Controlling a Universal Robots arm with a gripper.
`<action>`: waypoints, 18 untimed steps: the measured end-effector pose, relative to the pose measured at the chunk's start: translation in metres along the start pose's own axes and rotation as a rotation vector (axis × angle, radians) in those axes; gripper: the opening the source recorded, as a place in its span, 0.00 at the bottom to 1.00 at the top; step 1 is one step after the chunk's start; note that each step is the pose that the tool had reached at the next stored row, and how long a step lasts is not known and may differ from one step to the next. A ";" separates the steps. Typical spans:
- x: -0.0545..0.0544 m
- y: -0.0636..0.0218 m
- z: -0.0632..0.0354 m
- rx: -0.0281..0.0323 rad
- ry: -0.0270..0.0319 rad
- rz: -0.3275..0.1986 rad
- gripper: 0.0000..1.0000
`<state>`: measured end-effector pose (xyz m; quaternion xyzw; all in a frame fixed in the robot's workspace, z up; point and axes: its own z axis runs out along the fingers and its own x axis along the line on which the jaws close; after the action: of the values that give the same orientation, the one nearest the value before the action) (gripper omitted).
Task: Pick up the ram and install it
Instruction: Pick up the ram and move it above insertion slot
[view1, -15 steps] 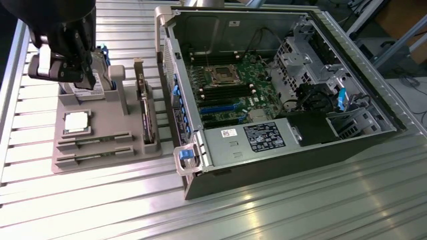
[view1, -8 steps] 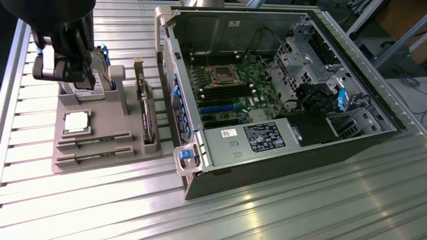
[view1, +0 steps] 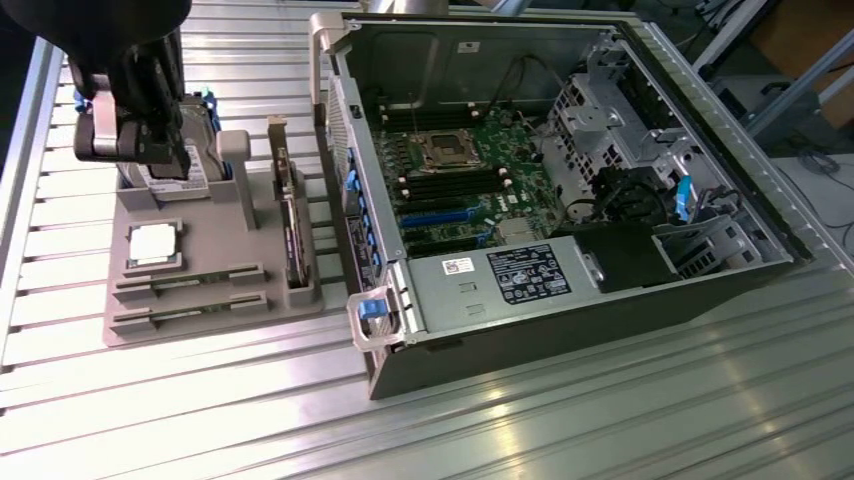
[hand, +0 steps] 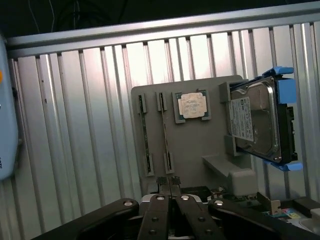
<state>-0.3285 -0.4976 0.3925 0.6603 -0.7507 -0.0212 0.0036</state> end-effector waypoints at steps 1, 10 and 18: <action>0.000 0.0000 0.0000 0.0000 0.0000 0.000 0.11; 0.000 -0.0001 0.0049 0.0000 0.0000 0.000 0.36; 0.001 -0.0004 0.0228 0.0000 0.0000 0.000 0.36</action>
<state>-0.3290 -0.4978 0.3697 0.6603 -0.7506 -0.0212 0.0036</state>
